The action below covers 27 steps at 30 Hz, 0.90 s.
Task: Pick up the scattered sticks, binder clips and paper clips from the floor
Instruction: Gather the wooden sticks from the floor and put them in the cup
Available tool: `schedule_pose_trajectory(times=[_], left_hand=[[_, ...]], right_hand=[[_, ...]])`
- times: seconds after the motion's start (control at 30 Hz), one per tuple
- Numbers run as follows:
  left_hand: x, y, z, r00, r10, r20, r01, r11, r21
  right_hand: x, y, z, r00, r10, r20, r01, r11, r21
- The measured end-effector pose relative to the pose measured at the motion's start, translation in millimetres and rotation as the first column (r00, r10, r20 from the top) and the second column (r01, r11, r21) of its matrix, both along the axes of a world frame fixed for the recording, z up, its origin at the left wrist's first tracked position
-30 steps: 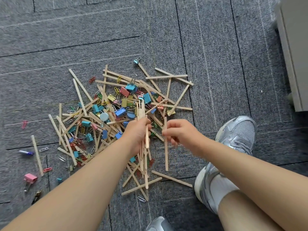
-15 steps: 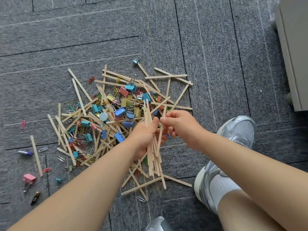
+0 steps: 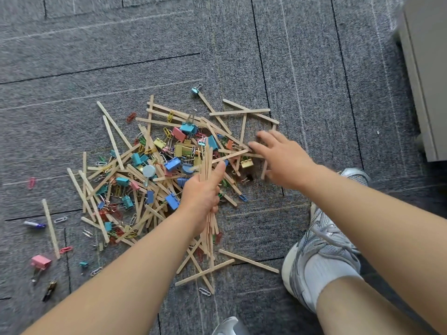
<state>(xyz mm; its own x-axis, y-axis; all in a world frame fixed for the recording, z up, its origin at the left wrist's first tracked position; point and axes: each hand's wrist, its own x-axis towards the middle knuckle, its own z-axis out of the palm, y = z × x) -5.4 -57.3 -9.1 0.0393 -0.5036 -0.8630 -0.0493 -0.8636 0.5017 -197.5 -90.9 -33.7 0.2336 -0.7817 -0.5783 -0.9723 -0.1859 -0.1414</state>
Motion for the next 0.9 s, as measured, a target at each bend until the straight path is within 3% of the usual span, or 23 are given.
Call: schedule_pose_trajectory(times=[0.07,0.17,0.3,0.4,0.53,0.6,0.77,0.9], left_hand=[[1,-2,0,1.0,0.009,0.014,-0.009,0.999,0.036],[1,-4,-2,0.997,0.056,-0.053,-0.052,0.996,0.071],[-1,-5,-2,0.99,0.12,-0.076,-0.116,0.992,0.052],[-3,-4,-1,0.991,0.121,-0.049,-0.12,0.992,0.032],[-7,-7,0,0.992,0.113,-0.05,-0.113,0.994,0.007],[-9,-7,1,0.993,0.101,-0.065,-0.102,0.995,-0.014],[-9,-12,2,0.975,0.18,-0.129,-0.188,0.981,-0.048],[-1,-14,-2,0.972,0.224,-0.075,-0.229,0.971,-0.066]], right_hand=[[1,9,-1,1.0,-0.014,-0.011,0.013,0.995,-0.094],[3,20,-5,1.0,0.003,-0.003,-0.003,0.996,-0.09],[0,22,-5,0.972,-0.198,0.126,0.201,0.98,-0.008],[-6,22,-2,0.844,-0.472,0.255,0.454,0.881,0.129],[-3,25,5,0.638,-0.666,0.386,0.615,0.743,0.264],[11,27,10,0.583,-0.694,0.422,0.603,0.718,0.348],[53,32,23,0.634,-0.608,0.479,0.461,0.794,0.397],[66,35,26,0.598,-0.63,0.496,0.421,0.773,0.475]])
